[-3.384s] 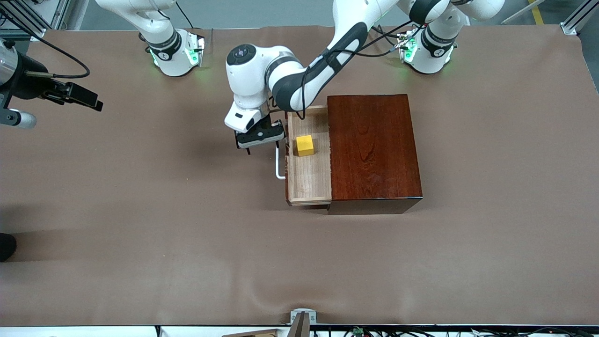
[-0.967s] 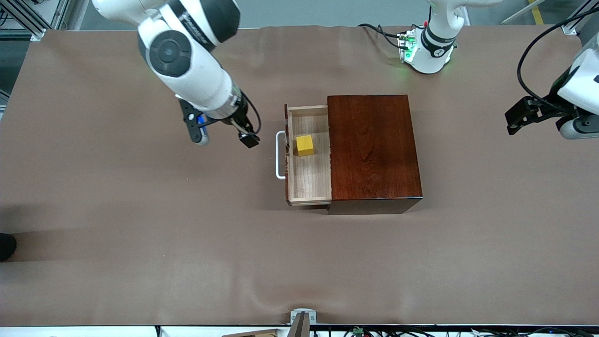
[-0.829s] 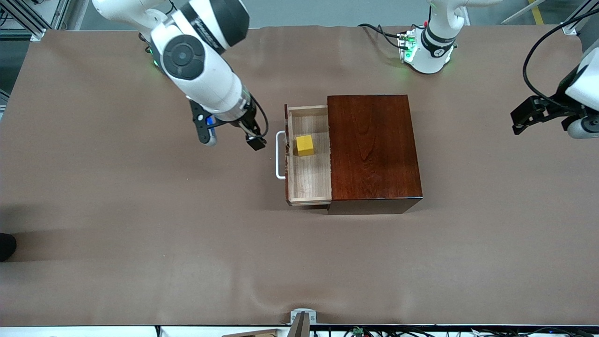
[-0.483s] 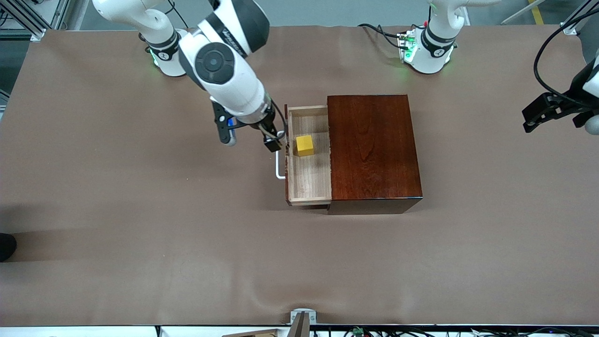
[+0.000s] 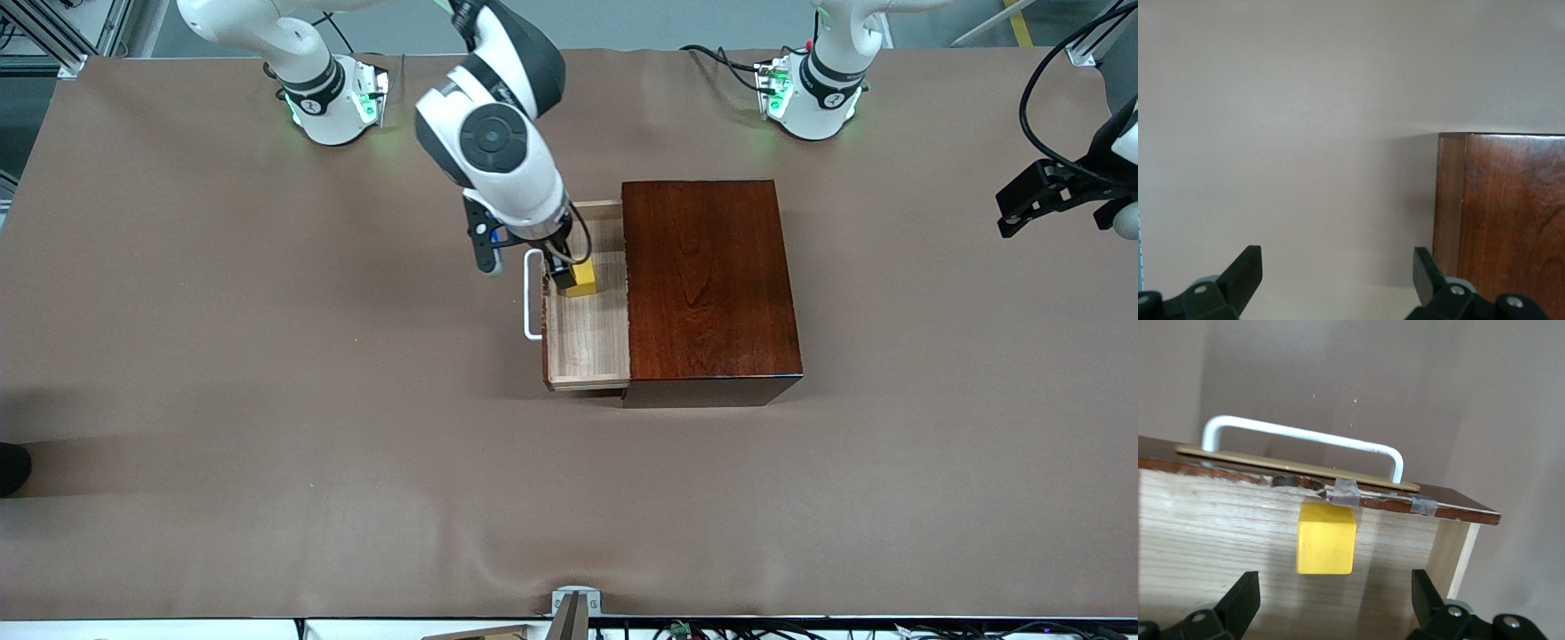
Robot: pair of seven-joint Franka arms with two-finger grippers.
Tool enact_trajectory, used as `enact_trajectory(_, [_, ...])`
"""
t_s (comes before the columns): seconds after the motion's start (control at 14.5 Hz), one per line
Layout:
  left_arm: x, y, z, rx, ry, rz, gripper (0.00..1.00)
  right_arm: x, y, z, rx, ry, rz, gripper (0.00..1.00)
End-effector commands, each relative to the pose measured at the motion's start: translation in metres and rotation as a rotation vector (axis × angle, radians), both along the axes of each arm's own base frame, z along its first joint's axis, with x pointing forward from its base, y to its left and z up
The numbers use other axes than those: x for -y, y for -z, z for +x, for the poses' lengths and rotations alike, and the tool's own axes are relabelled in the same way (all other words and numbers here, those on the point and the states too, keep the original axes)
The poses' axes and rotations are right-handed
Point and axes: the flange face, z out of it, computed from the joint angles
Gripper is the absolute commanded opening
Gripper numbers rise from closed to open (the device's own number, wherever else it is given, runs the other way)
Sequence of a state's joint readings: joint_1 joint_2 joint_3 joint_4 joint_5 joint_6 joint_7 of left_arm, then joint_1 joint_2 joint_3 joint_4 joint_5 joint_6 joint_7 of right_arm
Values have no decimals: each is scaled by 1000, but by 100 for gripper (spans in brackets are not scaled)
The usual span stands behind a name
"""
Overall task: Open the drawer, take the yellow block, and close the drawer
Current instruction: 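Lower the right gripper into the drawer and grasp the yellow cube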
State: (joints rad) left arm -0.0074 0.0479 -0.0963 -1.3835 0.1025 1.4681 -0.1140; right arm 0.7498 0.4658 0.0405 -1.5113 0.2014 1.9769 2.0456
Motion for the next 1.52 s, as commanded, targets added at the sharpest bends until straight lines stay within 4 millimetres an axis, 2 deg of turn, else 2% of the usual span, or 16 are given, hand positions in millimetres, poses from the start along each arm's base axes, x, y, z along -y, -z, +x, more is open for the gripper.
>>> enact_trajectory(0.0, [-5,6,-16,-27,38,-48,100,-12,17,-4,25,21,-41,100])
enact_trajectory(0.21, [-1,14,-29,-1,43,-57,100,-19,41,-10,21,2,-79,100])
enact_trajectory(0.41, [8,17,-32,8,57,-54,100,-27,60,-13,36,3,-106,100])
enact_trajectory(0.62, [22,16,-37,3,61,-52,100,-35,71,-12,60,41,-82,100])
enact_trajectory(0.76, [23,14,-39,5,61,-50,100,-38,75,-15,58,39,-84,100])
enact_trajectory(0.83, [23,15,-40,3,61,-50,100,-37,75,-15,55,39,-87,93])
enact_trajectory(0.97, [21,16,-40,2,58,-50,100,-37,76,-16,56,32,-96,68])
enact_trajectory(1.11, [16,18,-35,-1,54,-55,100,-37,75,-17,71,21,-117,28])
enact_trajectory(1.17, [13,18,-33,-1,43,-56,100,-36,76,-17,68,18,-124,23])
enact_trajectory(1.24, [13,19,-31,-1,41,-57,100,-36,75,-18,67,18,-125,12])
enact_trajectory(1.45, [14,22,-28,-6,37,-59,100,-38,59,-11,87,25,-103,5])
